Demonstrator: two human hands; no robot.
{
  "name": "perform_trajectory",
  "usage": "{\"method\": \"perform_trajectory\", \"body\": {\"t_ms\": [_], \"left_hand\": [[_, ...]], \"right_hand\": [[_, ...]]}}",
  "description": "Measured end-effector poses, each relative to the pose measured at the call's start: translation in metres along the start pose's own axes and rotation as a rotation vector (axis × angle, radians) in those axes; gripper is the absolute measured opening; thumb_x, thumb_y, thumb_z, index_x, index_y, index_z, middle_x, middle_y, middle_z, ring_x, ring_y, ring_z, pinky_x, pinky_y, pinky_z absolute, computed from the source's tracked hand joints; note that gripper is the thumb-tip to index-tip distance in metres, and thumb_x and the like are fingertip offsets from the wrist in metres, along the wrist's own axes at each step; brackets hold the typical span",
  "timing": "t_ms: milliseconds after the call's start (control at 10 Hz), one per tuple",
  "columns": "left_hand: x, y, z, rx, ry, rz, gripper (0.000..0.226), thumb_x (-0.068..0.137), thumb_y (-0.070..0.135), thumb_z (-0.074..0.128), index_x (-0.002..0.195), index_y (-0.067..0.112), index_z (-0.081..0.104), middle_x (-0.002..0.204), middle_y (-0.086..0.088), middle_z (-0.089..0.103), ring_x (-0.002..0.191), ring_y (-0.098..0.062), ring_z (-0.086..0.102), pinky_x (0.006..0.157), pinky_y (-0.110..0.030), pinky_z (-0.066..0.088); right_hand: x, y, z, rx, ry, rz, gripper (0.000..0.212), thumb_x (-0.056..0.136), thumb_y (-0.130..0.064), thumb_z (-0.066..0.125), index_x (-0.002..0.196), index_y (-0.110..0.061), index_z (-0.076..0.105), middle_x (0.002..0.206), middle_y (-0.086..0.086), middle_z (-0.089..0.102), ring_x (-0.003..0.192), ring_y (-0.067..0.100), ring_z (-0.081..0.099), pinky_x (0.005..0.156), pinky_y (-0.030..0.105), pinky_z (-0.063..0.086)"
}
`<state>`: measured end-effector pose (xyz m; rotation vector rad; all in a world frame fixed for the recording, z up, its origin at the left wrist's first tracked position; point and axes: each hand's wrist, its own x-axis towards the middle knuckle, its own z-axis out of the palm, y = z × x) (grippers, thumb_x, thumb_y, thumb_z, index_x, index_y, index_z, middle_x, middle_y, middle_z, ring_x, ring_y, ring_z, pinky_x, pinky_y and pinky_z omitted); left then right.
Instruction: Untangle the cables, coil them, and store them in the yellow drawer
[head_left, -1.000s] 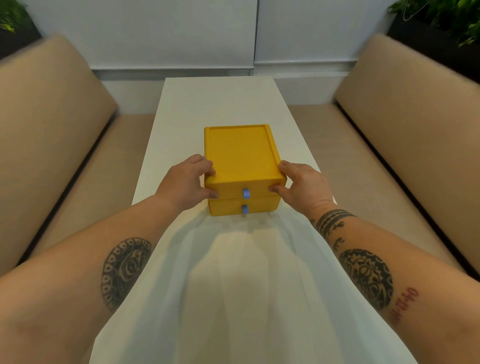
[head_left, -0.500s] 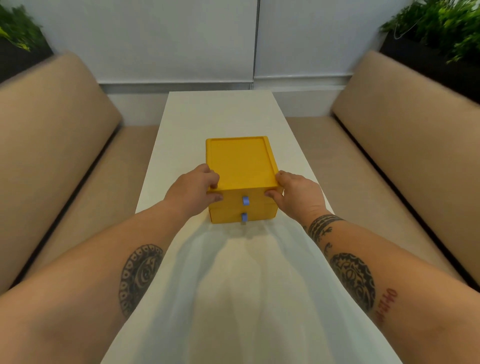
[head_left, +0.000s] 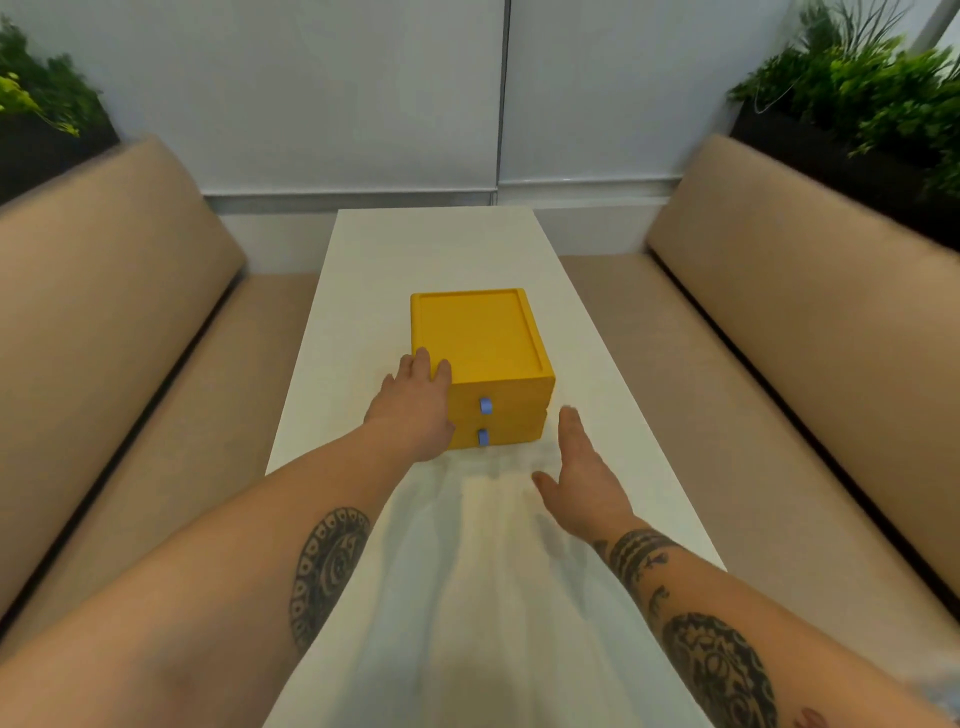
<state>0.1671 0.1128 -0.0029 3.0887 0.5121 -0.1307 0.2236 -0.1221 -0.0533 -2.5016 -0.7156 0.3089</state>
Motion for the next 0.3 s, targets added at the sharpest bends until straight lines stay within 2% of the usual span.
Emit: {"method": "perform_trajectory", "body": {"t_ms": [100,200,300], "left_hand": [[-0.002,-0.006,-0.005,-0.013,-0.071,-0.007,0.08,0.096,0.042,0.056,0.156,0.014,0.013,0.163,-0.013,0.004,0.145,-0.037,0.021,0.108,-0.053,0.038],[-0.006,-0.009,-0.019,-0.013,-0.066,-0.007,0.062,0.095,0.038,0.055,0.146,0.013,0.029,0.149,-0.011,0.03,0.132,-0.034,0.035,0.093,-0.054,0.05],[-0.013,-0.008,-0.032,-0.055,-0.035,0.001,0.047,0.096,0.037,0.052,0.135,0.013,0.042,0.133,-0.009,0.045,0.123,-0.031,0.044,0.089,-0.051,0.051]], "right_hand": [[-0.058,0.042,0.034,-0.199,-0.107,0.097,0.078,0.1,-0.048,0.045,0.16,-0.022,0.001,0.167,-0.004,-0.014,0.154,0.021,0.005,0.121,0.04,0.021],[-0.136,0.081,0.071,-0.301,0.015,0.094,0.065,0.1,-0.06,0.018,0.158,-0.03,0.021,0.164,-0.015,-0.014,0.154,0.016,-0.002,0.122,0.037,0.005],[-0.201,0.11,0.094,-0.206,0.149,-0.039,0.068,0.093,-0.068,0.014,0.14,-0.031,0.047,0.164,-0.022,-0.001,0.153,0.004,0.0,0.119,0.031,0.003]]}}
